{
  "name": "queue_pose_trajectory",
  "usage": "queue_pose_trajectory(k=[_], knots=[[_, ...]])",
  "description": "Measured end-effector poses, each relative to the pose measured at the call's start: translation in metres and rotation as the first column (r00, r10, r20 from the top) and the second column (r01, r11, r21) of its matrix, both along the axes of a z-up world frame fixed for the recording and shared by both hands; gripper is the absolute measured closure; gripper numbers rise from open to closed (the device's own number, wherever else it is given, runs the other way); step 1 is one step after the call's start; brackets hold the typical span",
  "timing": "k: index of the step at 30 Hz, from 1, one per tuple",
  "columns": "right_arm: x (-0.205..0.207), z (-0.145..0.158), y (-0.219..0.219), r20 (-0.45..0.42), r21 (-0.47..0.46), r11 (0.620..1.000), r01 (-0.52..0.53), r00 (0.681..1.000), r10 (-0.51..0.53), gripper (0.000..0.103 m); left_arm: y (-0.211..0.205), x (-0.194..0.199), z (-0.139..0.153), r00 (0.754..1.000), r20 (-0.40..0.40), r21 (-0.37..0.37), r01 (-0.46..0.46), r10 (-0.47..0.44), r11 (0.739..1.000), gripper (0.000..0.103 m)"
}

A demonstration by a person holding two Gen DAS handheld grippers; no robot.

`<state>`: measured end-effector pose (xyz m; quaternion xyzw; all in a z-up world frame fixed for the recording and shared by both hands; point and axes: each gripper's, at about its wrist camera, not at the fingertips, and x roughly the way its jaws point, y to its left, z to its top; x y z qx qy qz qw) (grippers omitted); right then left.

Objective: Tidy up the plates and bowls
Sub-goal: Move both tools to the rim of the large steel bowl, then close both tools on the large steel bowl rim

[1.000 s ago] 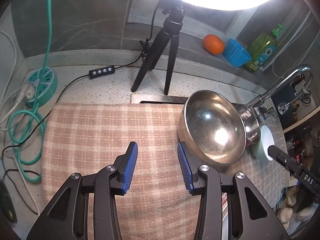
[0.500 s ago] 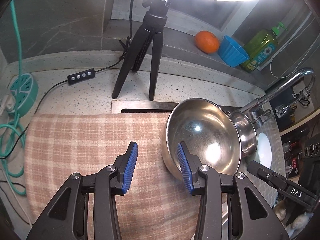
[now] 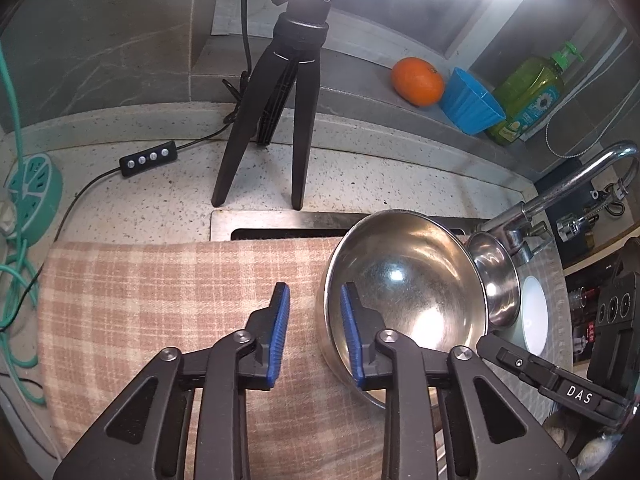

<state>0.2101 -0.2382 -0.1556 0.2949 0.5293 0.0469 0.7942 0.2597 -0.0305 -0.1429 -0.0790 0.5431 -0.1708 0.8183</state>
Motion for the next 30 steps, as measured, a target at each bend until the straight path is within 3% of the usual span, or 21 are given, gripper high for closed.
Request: queue_pose_trajectory(k=[4, 14, 30], knots=[[0.002, -0.003, 0.002, -0.003, -0.009, 1.000, -0.006, 1.000, 0.006, 0.083, -0.003, 0.003, -0.002, 1.000, -0.002, 0.007, 0.006, -0.006, 1.000, 0.081], [0.008, -0.010, 0.004, -0.018, -0.015, 1.000, -0.018, 1.000, 0.017, 0.088, -0.008, 0.005, -0.008, 0.999, -0.028, 0.013, 0.031, -0.030, 0.999, 0.094], [0.005, -0.010, 0.009, -0.020, -0.043, 0.998, -0.037, 0.999, 0.036, 0.088, -0.007, -0.003, -0.011, 0.999, -0.041, 0.014, 0.026, -0.025, 1.000, 0.094]])
